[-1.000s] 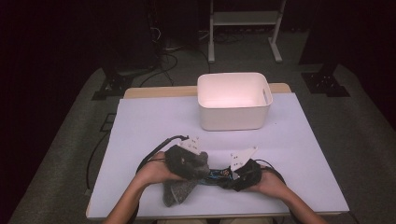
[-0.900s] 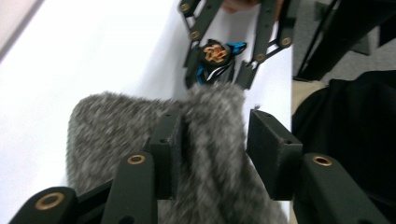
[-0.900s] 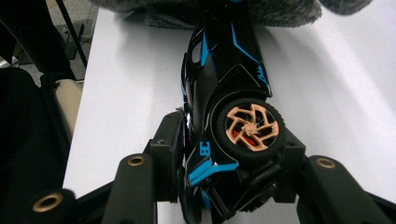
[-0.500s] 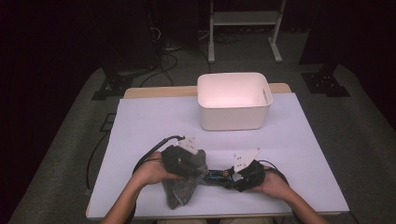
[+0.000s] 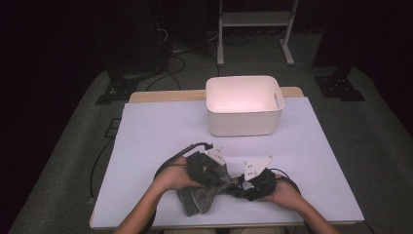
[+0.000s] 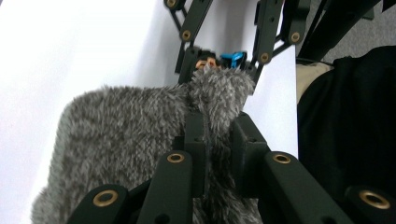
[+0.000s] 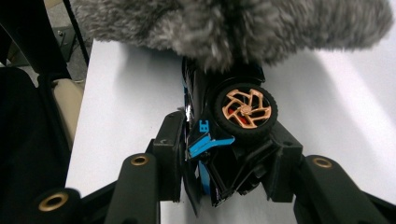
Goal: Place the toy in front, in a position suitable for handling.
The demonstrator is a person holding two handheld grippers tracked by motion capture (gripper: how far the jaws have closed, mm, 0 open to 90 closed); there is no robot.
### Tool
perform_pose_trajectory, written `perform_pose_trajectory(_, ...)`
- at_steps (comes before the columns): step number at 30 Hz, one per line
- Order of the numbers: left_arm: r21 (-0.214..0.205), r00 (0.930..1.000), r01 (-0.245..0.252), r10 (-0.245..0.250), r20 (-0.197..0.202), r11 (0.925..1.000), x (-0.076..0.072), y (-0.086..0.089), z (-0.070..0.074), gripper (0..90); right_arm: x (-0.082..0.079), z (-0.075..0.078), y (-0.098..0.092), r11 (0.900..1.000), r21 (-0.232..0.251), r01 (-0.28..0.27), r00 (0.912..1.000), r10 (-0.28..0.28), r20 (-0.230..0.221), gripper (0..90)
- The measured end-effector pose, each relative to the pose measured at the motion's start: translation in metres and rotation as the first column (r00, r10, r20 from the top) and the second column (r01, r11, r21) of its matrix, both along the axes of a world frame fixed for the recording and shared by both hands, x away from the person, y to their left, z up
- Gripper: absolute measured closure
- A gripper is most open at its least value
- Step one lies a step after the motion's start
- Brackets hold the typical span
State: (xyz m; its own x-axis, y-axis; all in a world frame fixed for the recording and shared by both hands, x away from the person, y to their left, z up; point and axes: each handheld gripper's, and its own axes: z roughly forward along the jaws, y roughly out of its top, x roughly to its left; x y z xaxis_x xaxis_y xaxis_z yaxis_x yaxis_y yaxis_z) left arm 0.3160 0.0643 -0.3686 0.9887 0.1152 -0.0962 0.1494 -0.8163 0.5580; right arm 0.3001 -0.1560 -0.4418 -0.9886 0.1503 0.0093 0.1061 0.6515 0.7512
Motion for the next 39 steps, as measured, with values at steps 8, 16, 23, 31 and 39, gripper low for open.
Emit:
perform_pose_trajectory(8,-0.011,0.997,-0.077,0.077,-0.001,0.997,0.0,0.046,0.004,79.0,0.0,0.0,0.001,1.0,-0.003,-0.004,1.0,0.004,0.004,55.8)
perform_pose_trajectory(16,-0.017,0.9909,-0.135,0.135,0.0,0.9907,0.003,0.07,0.007,79.0,0.001,0.0,0.0,1.0,0.001,-0.004,1.0,0.004,-0.002,55.8)
perform_pose_trajectory(23,-0.013,0.9952,-0.098,0.098,-0.001,0.9951,0.004,0.055,0.006,79.0,0.0,0.0,0.0,1.0,0.0,-0.002,1.0,0.002,0.001,55.8)
perform_pose_trajectory(31,-0.013,0.9998,-0.02,0.02,-0.001,0.9997,0.008,0.012,0.002,78.9,0.001,-0.001,0.0,1.0,0.009,0.0,1.0,0.0,-0.005,55.8)
perform_pose_trajectory(39,0.007,0.9993,-0.033,0.033,0.02,0.9994,0.004,0.028,0.001,79.1,-0.001,-0.001,0.001,1.0,0.007,0.002,1.0,-0.002,0.006,55.8)
